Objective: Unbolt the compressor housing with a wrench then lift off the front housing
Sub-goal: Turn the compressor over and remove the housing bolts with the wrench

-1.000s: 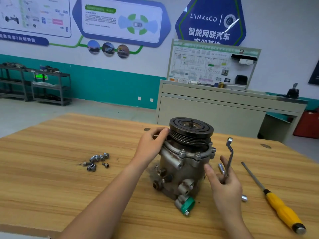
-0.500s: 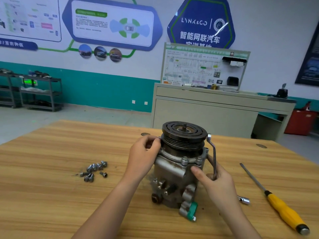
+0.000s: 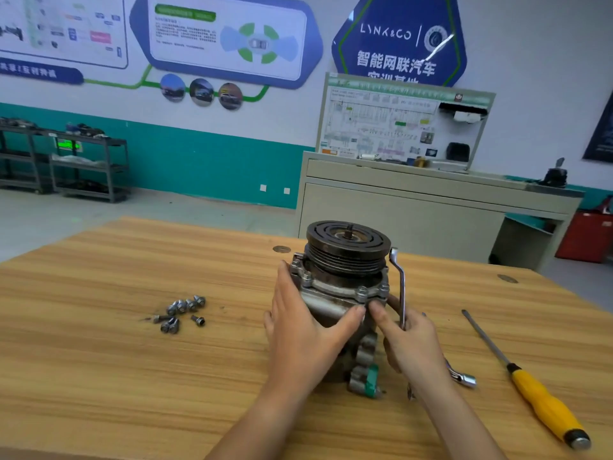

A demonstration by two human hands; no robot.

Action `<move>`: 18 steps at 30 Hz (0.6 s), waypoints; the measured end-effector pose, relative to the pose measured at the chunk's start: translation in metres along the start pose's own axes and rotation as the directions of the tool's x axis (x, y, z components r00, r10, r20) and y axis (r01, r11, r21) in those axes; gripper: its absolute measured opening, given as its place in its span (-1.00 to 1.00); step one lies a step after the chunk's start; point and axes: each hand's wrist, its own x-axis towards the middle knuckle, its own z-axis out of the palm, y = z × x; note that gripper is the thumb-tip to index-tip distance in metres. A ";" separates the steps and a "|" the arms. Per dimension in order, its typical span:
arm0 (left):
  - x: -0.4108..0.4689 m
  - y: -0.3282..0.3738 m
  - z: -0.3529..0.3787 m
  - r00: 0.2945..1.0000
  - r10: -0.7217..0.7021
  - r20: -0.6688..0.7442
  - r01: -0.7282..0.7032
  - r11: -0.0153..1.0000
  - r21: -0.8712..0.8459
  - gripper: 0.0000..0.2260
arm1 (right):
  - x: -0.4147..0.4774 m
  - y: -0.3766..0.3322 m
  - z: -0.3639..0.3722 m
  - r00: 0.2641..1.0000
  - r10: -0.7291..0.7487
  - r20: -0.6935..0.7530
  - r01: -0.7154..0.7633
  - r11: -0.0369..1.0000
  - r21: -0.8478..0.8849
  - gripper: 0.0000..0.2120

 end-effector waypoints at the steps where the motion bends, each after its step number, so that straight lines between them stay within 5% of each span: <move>1: -0.001 0.001 0.000 1.000 0.006 -0.010 -0.006 1.000 0.007 0.10 | -0.001 0.000 0.001 1.000 -0.013 0.002 0.013 1.000 0.012 -0.83; 6: -0.010 0.005 0.002 0.995 0.062 -0.072 -0.065 0.997 -0.035 0.12 | 0.000 0.003 0.003 1.000 -0.010 -0.020 0.011 0.999 0.035 -0.68; 11: -0.006 0.002 0.001 0.991 0.100 -0.091 -0.104 0.994 -0.039 0.08 | 0.009 0.005 -0.005 1.000 0.009 0.022 -0.010 1.000 0.007 -0.84; 18: -0.004 -0.006 0.006 0.988 0.123 -0.091 -0.127 0.991 -0.035 0.12 | 0.011 0.005 -0.005 1.000 -0.009 0.017 0.009 1.000 -0.021 -0.81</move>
